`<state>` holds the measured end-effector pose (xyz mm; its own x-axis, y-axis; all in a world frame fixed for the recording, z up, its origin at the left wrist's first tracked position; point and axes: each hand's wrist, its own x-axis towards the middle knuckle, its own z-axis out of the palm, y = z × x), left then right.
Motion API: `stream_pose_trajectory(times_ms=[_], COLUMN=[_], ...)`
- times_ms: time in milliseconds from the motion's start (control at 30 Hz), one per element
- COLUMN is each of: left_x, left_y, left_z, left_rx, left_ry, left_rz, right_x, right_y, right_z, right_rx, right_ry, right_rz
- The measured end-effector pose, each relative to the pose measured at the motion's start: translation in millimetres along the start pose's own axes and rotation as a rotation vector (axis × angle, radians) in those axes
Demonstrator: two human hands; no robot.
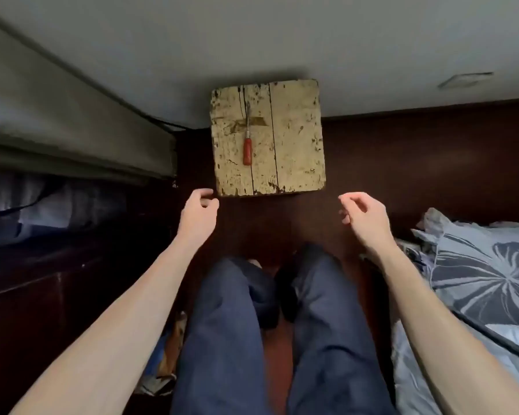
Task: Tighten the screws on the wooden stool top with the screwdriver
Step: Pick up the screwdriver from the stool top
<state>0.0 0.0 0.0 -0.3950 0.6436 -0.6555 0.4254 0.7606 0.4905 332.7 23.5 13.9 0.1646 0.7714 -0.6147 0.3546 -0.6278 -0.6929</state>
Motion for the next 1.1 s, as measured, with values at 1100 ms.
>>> stream_pose_trajectory(times_ms=[1100], left_x=[177], left_y=[5], left_z=[80], left_rx=[-0.147], left_ry=[0.294], left_rz=[0.454], right_x=[132], right_y=[-23], right_z=[236], right_rx=[-0.505], right_ry=[0.393], right_rz=[-0.71])
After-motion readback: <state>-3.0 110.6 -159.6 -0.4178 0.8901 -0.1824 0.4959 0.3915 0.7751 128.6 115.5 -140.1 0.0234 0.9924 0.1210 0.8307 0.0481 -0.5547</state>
